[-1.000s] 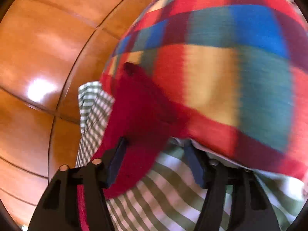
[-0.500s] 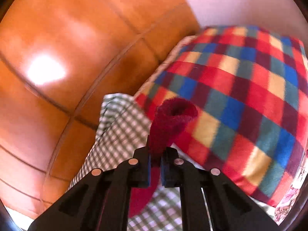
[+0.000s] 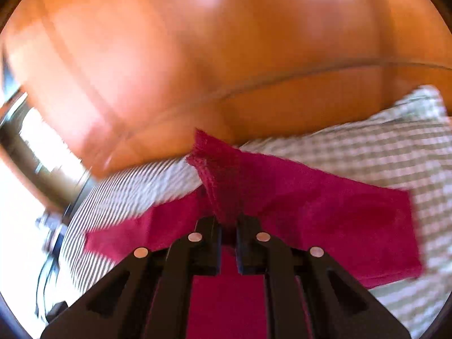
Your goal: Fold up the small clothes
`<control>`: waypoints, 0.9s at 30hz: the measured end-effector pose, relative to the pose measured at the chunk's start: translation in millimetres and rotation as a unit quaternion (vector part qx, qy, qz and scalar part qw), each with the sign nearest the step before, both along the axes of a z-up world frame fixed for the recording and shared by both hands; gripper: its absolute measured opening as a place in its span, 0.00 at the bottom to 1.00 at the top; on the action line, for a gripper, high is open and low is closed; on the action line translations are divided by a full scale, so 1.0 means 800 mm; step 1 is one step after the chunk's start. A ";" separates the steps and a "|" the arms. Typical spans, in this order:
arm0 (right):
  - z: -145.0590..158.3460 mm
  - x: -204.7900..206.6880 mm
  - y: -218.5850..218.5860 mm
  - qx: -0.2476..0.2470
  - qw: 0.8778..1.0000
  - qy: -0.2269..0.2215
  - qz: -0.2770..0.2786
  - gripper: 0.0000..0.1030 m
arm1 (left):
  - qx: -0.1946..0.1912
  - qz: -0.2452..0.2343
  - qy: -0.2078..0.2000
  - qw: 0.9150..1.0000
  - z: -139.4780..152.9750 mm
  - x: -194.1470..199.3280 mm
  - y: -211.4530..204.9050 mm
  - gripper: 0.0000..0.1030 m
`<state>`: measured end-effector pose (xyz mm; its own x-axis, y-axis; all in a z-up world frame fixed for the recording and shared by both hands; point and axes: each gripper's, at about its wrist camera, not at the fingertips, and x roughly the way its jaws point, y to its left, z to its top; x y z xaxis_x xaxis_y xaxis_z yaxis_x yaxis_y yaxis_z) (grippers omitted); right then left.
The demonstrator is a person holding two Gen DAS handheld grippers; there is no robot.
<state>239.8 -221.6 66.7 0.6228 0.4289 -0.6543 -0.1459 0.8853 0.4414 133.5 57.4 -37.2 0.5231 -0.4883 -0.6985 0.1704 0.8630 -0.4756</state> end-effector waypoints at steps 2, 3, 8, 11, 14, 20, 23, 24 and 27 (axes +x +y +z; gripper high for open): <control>-0.020 0.000 0.052 0.017 0.998 0.019 0.055 0.51 | -0.011 0.003 0.003 1.000 0.001 0.004 0.008 0.52; -0.024 -0.002 0.060 0.026 0.998 0.021 0.058 0.64 | -0.020 0.004 0.002 1.000 0.002 0.007 0.012 0.52; -0.024 -0.043 0.038 0.047 0.998 0.012 0.030 0.71 | -0.062 0.000 -0.008 0.998 0.016 0.034 0.021 0.52; -0.030 -0.061 -0.012 0.040 0.999 0.016 -0.012 0.72 | -0.091 -0.008 -0.007 0.996 0.022 0.063 0.013 0.51; -0.049 -0.102 -0.070 0.029 0.997 0.032 -0.065 0.72 | -0.099 -0.023 -0.001 0.995 0.021 0.108 -0.011 0.48; -0.095 -0.156 -0.176 0.036 0.982 0.073 -0.171 0.73 | -0.096 -0.037 0.046 0.994 -0.007 0.186 -0.070 0.48; -0.110 -0.162 -0.205 0.032 0.976 0.086 -0.198 0.73 | -0.072 -0.029 0.067 0.995 -0.026 0.212 -0.094 0.48; -0.115 -0.159 -0.211 0.024 0.975 0.089 -0.204 0.73 | -0.067 -0.033 0.066 0.995 -0.029 0.218 -0.104 0.48; -0.123 -0.145 -0.220 0.006 0.973 0.091 -0.214 0.71 | -0.040 -0.045 0.053 0.997 -0.028 0.226 -0.123 0.13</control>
